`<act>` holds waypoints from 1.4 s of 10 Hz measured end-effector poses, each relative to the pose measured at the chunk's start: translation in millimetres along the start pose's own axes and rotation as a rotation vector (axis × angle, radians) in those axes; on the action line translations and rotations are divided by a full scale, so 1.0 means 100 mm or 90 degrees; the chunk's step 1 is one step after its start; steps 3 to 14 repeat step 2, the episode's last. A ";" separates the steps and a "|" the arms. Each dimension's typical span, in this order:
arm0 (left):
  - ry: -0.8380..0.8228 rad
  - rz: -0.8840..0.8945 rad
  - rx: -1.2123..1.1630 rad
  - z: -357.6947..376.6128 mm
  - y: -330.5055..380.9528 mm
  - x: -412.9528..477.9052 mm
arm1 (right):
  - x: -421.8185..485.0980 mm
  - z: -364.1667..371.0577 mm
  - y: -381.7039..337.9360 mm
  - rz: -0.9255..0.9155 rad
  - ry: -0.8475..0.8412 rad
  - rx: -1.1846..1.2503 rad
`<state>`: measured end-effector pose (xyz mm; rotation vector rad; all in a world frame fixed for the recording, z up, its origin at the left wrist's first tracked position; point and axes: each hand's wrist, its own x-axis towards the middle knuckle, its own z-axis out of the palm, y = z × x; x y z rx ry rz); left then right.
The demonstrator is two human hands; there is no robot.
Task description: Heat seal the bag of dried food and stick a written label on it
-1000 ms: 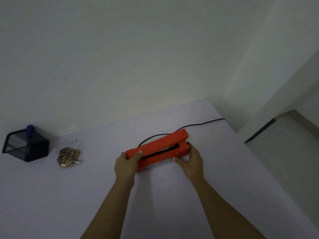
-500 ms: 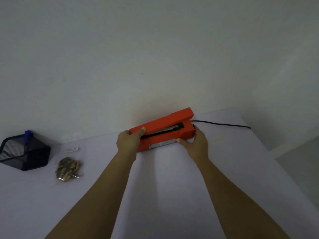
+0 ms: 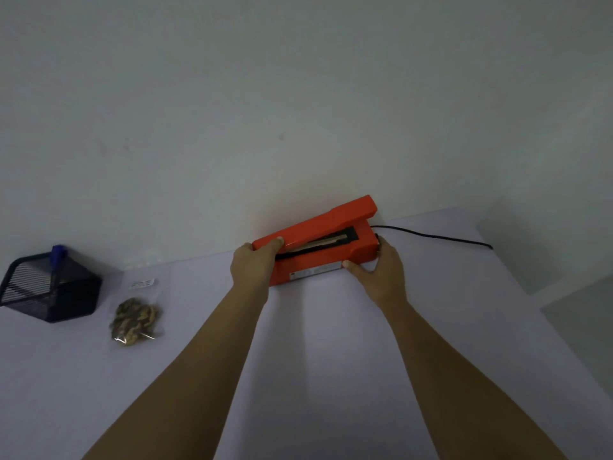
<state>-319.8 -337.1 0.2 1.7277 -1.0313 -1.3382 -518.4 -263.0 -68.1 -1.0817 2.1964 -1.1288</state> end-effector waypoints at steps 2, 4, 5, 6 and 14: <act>-0.028 0.012 0.096 -0.16 0.07 -0.25 | -0.32 -0.11 -0.26 0.062 0.008 -0.041; -0.028 0.012 0.096 -0.16 0.07 -0.25 | -0.32 -0.11 -0.26 0.062 0.008 -0.041; -0.028 0.012 0.096 -0.16 0.07 -0.25 | -0.32 -0.11 -0.26 0.062 0.008 -0.041; -0.028 0.012 0.096 -0.16 0.07 -0.25 | -0.32 -0.11 -0.26 0.062 0.008 -0.041; -0.028 0.012 0.096 -0.16 0.07 -0.25 | -0.32 -0.11 -0.26 0.062 0.008 -0.041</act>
